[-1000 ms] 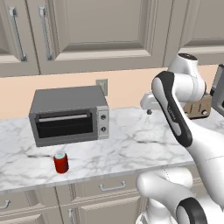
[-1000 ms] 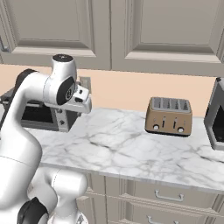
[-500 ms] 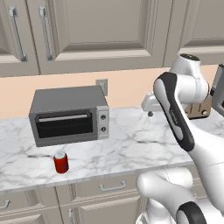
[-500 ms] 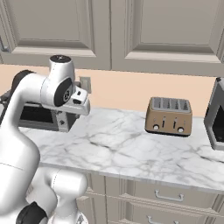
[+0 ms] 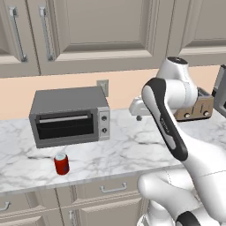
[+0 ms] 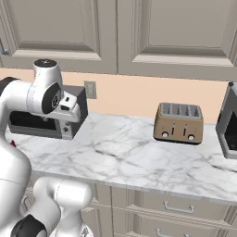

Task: Four empty soda cans are scattered around the kitchen. Gather all the cans and cluster them next to the stove for recycling.

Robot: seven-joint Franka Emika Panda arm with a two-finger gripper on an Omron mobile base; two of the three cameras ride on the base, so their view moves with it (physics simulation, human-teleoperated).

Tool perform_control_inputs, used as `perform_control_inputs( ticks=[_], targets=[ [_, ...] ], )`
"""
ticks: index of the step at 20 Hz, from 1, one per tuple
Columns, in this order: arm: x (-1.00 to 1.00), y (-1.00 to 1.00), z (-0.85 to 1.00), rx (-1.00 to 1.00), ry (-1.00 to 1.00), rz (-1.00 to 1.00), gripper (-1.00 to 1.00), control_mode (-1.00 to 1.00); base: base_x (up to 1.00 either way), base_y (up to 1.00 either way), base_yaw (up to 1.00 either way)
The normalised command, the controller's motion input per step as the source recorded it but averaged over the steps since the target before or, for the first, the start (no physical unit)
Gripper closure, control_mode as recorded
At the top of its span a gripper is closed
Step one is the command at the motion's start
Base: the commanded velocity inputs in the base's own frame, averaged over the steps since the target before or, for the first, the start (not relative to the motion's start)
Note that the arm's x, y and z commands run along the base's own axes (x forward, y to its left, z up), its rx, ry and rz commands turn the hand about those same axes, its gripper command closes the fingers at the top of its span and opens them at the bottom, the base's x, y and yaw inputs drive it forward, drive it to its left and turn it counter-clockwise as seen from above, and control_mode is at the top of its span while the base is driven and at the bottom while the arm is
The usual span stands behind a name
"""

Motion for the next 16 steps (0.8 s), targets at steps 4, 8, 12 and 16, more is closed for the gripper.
perform_control_inputs(
  ticks=[4, 8, 12, 16],
  targets=[
    [0.00, 0.32, 0.00, 0.00, 0.00, 0.00, -1.00, -1.00, 0.00, 0.00, 0.00],
    [0.00, 0.16, 0.00, 0.00, 0.00, 0.00, -1.00, -1.00, 0.00, 0.00, 0.00],
    [0.00, 0.00, 0.00, 0.00, 0.00, 0.00, -1.00, -1.00, 0.00, 0.00, 0.00],
    [0.00, 0.00, 0.00, 0.00, 0.00, 0.00, -1.00, -1.00, 0.00, 0.00, 0.00]
  ],
)
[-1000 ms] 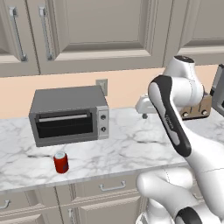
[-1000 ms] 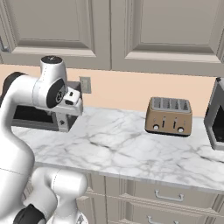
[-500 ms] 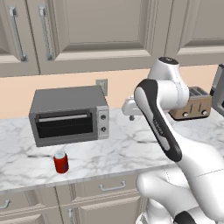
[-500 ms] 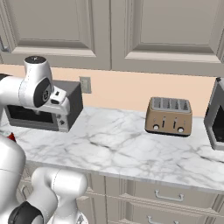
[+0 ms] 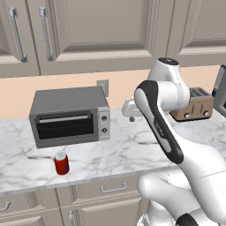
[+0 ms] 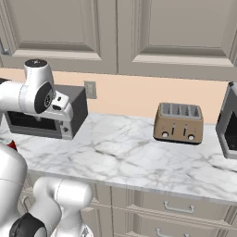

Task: Four empty soda cans are scattered around the kitchen. Gather all the cans and cluster them next to the stove for recycling.

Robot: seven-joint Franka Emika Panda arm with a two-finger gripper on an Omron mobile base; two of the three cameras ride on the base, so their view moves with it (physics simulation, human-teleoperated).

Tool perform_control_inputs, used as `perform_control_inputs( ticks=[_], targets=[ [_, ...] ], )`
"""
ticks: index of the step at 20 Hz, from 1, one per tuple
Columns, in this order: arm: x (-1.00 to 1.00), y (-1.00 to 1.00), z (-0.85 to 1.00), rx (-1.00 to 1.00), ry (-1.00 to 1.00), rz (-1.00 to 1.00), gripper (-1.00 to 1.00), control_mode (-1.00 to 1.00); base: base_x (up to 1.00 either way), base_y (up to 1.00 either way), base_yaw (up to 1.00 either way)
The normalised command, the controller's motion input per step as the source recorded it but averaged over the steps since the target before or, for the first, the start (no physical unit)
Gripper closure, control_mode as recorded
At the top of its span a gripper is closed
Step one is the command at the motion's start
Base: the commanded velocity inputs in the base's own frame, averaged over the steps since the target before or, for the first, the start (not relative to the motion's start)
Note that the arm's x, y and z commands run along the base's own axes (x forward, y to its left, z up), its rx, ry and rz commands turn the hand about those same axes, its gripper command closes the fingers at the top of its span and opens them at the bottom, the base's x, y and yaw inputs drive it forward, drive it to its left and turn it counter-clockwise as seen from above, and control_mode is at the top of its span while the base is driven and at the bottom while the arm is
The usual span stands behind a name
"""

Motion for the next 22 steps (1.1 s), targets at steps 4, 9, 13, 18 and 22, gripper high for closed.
perform_control_inputs(
  ticks=[4, 9, 13, 18, 22],
  targets=[
    [0.00, 0.00, 0.00, 0.00, 0.00, 0.00, -1.00, 1.00, 0.00, 0.00, 0.00],
    [0.00, 0.00, 0.00, 0.00, 0.00, 0.00, -1.00, 1.00, -0.41, 0.49, 0.00],
    [0.00, 0.00, 0.00, 0.00, 0.00, 0.00, -1.00, 1.00, -0.08, 1.00, 0.00],
    [0.00, 0.00, 0.00, 0.00, 0.00, 0.00, -1.00, 1.00, 0.00, 0.62, -0.04],
    [0.00, 0.00, 0.00, 0.00, 0.00, 0.00, -1.00, 1.00, 0.00, 0.00, -0.01]
  ],
)
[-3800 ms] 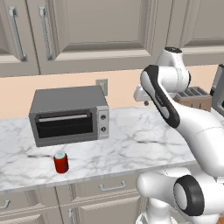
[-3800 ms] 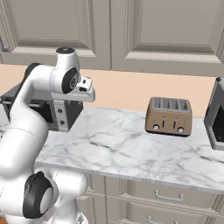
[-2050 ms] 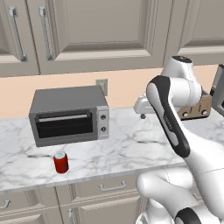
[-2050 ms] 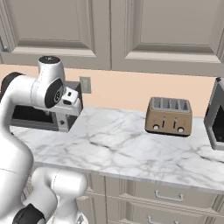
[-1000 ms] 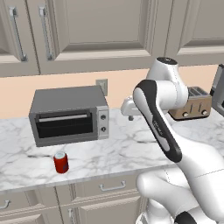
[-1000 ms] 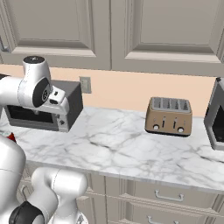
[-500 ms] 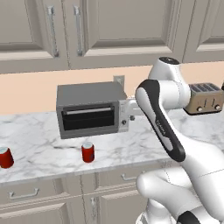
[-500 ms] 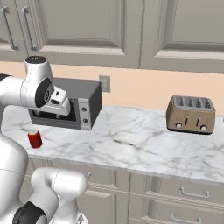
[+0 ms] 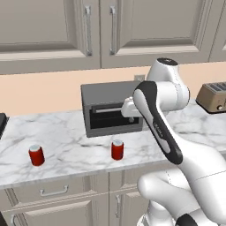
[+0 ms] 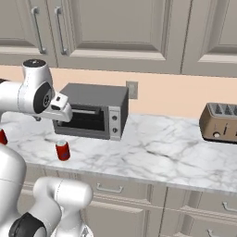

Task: Four empty soda cans are scattered around the kitchen. Gather all the cans and cluster them next to the stove for recycling.

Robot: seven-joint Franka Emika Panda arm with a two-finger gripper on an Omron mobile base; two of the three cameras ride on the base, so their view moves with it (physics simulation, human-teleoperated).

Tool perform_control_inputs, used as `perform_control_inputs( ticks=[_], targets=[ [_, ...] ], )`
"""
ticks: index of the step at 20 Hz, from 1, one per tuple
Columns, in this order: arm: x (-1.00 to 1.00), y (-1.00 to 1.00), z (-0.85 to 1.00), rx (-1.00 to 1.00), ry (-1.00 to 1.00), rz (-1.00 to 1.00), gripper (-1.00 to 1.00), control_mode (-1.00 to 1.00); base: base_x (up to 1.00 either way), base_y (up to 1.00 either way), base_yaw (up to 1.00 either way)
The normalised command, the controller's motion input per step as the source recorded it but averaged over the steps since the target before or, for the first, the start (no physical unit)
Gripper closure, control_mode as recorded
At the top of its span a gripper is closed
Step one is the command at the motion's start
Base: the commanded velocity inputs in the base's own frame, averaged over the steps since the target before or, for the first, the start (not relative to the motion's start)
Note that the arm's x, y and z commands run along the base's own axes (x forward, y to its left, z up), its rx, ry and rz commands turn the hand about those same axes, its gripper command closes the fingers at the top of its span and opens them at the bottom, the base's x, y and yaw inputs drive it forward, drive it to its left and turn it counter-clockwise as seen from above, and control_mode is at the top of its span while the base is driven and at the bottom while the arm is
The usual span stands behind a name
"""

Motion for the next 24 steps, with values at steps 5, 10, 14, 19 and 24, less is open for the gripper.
perform_control_inputs(
  ticks=[5, 10, 14, 19, 24],
  targets=[
    [0.00, 0.00, 0.00, 0.00, 0.00, 0.00, -1.00, 1.00, 0.00, 0.00, -0.04],
    [0.00, 0.00, 0.00, 0.00, 0.00, 0.00, -1.00, 1.00, 0.00, 0.15, -0.14],
    [0.00, 0.00, 0.00, 0.00, 0.00, 0.00, -1.00, 1.00, -0.04, 0.66, -0.17],
    [0.00, 0.00, 0.00, 0.00, 0.00, 0.00, -1.00, 1.00, -0.01, 0.25, -0.06],
    [0.00, 0.00, 0.00, 0.00, 0.00, 0.00, -1.00, 1.00, 0.00, -0.01, 0.00]
  ],
)
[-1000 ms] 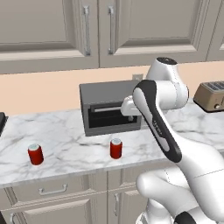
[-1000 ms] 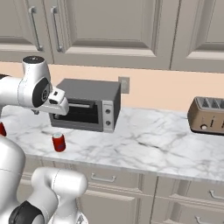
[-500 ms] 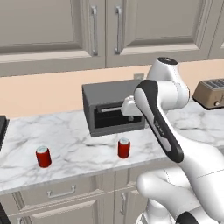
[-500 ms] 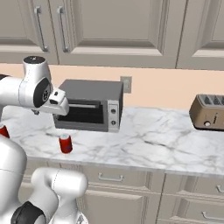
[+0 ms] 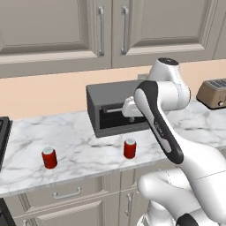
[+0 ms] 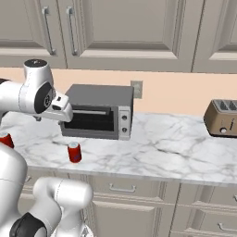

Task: Four empty soda cans are scattered around the kitchen. Gather all the cans and cluster them next to the stove for recycling.

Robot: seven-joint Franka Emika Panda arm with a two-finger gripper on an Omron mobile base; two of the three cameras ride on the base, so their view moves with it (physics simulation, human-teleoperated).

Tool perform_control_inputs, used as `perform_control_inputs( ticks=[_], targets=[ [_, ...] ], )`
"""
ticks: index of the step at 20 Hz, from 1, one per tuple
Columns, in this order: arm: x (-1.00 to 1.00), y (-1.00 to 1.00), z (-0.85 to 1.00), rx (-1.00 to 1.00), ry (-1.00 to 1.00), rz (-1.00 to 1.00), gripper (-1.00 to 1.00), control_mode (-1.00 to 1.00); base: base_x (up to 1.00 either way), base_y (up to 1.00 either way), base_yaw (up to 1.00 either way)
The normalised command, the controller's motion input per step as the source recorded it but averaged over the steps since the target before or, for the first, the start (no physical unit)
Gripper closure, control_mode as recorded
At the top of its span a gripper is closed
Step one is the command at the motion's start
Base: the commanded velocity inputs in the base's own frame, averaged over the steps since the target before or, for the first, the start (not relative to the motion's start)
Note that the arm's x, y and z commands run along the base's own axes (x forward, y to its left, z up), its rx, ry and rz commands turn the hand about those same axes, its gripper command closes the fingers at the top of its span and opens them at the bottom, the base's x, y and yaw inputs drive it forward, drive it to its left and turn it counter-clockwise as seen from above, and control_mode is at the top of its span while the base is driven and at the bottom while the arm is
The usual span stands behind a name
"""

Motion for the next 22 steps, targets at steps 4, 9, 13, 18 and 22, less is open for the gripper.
perform_control_inputs(
  ticks=[4, 9, 13, 18, 22],
  targets=[
    [0.00, 0.00, 0.00, 0.00, 0.00, 0.00, -1.00, 1.00, 0.09, -0.42, 0.00],
    [0.00, 0.00, 0.00, 0.00, 0.00, 0.00, -1.00, 1.00, 0.10, -0.60, 0.01],
    [0.00, 0.00, 0.00, 0.00, 0.00, 0.00, -1.00, 1.00, 0.00, 0.00, 0.00],
    [0.00, 0.00, 0.00, 0.00, 0.00, 0.00, -1.00, 1.00, 0.00, 0.00, 0.00],
    [0.01, 0.00, 0.00, 0.00, 0.00, 0.00, -1.00, -1.00, 0.00, 0.00, 0.00]
  ],
)
